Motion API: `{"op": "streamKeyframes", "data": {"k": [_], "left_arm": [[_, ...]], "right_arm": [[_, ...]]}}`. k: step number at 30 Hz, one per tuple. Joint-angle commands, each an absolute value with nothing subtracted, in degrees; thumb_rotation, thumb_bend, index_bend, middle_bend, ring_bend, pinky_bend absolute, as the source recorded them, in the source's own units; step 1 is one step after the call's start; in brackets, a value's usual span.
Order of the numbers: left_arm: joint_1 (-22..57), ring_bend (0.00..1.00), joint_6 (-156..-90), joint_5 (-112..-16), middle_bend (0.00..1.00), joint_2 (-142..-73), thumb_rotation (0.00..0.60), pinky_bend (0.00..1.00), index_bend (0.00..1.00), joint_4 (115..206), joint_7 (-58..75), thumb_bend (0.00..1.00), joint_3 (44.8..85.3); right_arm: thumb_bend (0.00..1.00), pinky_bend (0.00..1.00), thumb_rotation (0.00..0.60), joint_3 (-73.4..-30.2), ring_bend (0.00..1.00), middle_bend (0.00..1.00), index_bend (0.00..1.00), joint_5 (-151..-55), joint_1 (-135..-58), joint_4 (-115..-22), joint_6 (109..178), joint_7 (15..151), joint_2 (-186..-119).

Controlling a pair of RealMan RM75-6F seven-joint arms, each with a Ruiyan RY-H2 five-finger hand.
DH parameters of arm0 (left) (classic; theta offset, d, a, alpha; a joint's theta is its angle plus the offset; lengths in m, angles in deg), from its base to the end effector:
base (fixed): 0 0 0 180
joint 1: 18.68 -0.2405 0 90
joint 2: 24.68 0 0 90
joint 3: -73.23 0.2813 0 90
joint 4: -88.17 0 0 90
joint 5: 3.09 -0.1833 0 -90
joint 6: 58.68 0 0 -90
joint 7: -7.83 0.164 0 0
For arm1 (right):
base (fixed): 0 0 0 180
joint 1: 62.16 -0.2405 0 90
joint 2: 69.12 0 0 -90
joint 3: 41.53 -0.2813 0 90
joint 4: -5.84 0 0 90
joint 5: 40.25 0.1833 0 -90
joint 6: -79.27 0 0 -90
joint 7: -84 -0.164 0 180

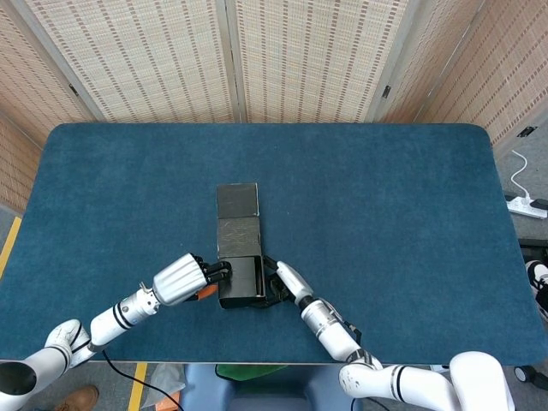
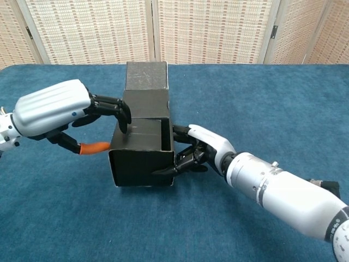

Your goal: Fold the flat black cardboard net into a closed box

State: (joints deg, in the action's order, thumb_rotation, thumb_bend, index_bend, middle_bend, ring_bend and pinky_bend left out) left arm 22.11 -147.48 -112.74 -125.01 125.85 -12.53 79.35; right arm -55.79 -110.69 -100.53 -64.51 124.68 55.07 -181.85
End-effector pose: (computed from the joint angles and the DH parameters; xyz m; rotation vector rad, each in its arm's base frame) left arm -0.1817 0.3373 -0.0009 -2.2044 -0.2918 -1.4058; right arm -0.1250 -0.3192 -0.1357 1.4855 -2.0726 1.3296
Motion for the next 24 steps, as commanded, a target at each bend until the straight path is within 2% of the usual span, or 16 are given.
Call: {"op": "streamKeyframes", "data": {"k": [1, 16, 24], "left_arm": [[21.69, 0.87, -147.88, -112.77, 0.45, -127.54, 0.600, 0.92, 0.47, 121.93, -13.71, 0.33, 80.31], [22.60, 0.84, -144.51, -112.52, 0.42, -130.85, 0.600, 0.91, 0.43, 116.75, -12.70, 0.33, 82.91], [23.32, 0.84, -143.13, -112.56, 0.42, -130.28, 0.600, 0.91, 0.45, 117.53, -9.94, 0.33, 83.84]], "right_arm": [[0.19, 1.00, 0.600, -55.54, 0.78, 0.65, 0.55, -111.41, -100.85, -62.22, 124.49, 54.35, -182.90], [0.19, 1.00, 0.600, -53.86, 0.78, 0.65, 0.55, -115.33, -101.77, -54.26, 125.14, 52.00, -186.38], [0.19, 1.00, 0.600, -52.99, 0.78, 0.65, 0.55, -116.70, -101.51, -53.36, 125.73, 50.69, -186.65]]}}
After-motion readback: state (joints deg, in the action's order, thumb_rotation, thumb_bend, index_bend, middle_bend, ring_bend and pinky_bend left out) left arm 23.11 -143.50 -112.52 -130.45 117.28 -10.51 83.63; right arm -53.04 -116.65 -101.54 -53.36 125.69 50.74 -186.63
